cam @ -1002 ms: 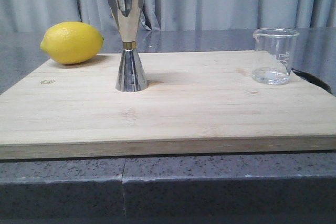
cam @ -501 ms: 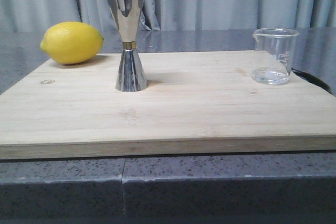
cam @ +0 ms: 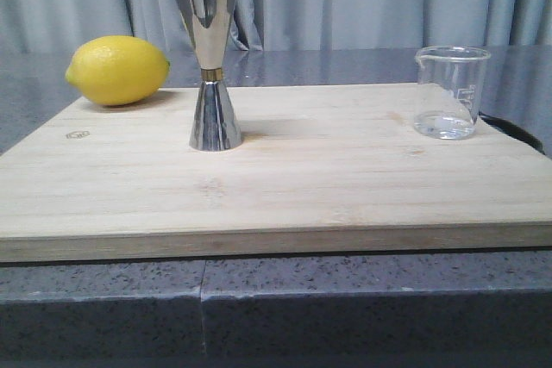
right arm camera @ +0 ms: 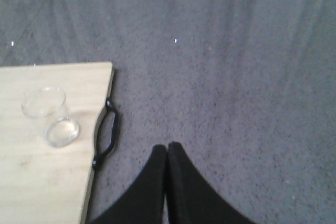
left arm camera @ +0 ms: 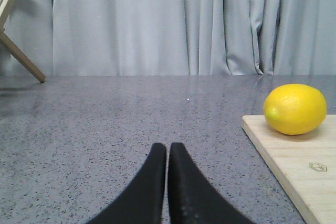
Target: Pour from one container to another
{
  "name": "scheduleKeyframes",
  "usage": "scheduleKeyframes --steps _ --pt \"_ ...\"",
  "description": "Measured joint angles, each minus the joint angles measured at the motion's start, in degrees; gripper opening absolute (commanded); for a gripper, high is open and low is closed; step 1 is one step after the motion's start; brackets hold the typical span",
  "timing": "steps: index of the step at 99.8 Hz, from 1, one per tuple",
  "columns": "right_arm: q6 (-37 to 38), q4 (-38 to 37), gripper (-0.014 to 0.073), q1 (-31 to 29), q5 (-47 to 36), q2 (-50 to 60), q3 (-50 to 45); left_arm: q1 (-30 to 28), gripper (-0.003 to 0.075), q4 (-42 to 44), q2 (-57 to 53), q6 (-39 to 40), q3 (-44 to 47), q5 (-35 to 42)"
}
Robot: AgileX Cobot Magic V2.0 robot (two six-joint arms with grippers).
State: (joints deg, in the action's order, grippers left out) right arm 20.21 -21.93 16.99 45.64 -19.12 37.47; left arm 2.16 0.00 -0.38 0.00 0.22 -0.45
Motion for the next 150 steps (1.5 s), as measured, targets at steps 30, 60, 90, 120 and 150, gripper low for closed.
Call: scheduleKeyframes --steps 30,60,90,120,150 --pt "0.0 6.8 -0.0065 -12.9 -26.7 14.6 -21.8 0.0 -0.0019 0.0 0.0 0.0 0.0 0.0" --pt "0.0 7.6 -0.0065 -15.3 -40.9 19.6 -38.6 0.0 -0.0019 0.0 0.0 0.0 0.0 0.1" --pt "0.0 7.7 -0.0065 -16.8 -44.8 19.6 -39.0 0.0 -0.0019 0.0 0.0 0.0 0.0 0.1" --pt "-3.6 9.9 -0.0065 -16.8 -44.9 19.6 -39.0 0.0 -0.0019 0.0 0.0 0.0 0.0 0.1" --pt "-19.2 21.9 -0.0065 -16.8 -45.1 19.6 -39.0 0.0 -0.0019 0.0 0.0 0.0 0.0 0.1"
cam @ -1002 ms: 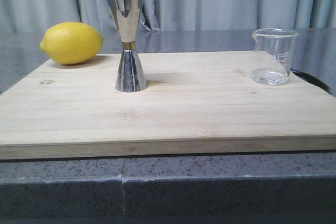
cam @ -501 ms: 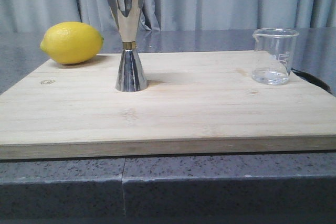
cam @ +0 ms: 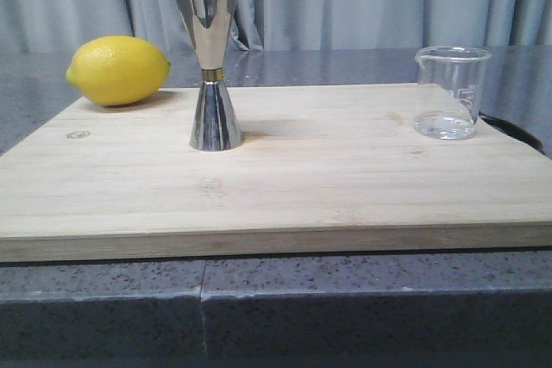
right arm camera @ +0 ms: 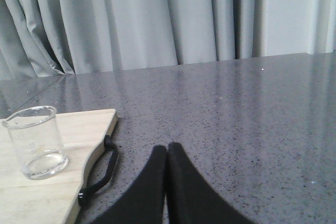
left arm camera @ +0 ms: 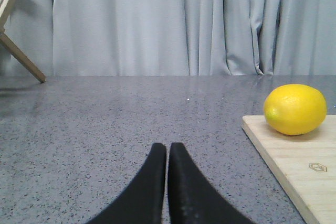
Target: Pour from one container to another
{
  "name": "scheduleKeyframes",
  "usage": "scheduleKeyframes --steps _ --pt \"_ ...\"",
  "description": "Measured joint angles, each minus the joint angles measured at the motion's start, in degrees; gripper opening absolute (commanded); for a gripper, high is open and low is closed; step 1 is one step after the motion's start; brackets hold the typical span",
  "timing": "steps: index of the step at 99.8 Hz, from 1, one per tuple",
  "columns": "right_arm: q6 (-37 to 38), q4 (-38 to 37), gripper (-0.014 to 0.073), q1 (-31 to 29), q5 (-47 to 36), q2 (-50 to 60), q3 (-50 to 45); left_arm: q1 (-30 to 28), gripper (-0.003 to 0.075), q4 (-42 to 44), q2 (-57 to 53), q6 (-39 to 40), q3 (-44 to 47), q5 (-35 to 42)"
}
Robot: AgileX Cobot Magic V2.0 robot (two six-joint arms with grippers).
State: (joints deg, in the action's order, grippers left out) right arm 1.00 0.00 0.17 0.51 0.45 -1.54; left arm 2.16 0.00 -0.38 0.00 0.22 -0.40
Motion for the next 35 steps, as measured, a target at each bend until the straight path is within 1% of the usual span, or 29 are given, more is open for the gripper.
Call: scheduleKeyframes --steps 35 --pt "-1.0 0.3 -0.0065 0.0 -0.1 0.0 0.0 0.0 -0.0019 0.0 0.0 0.0 0.0 0.0"
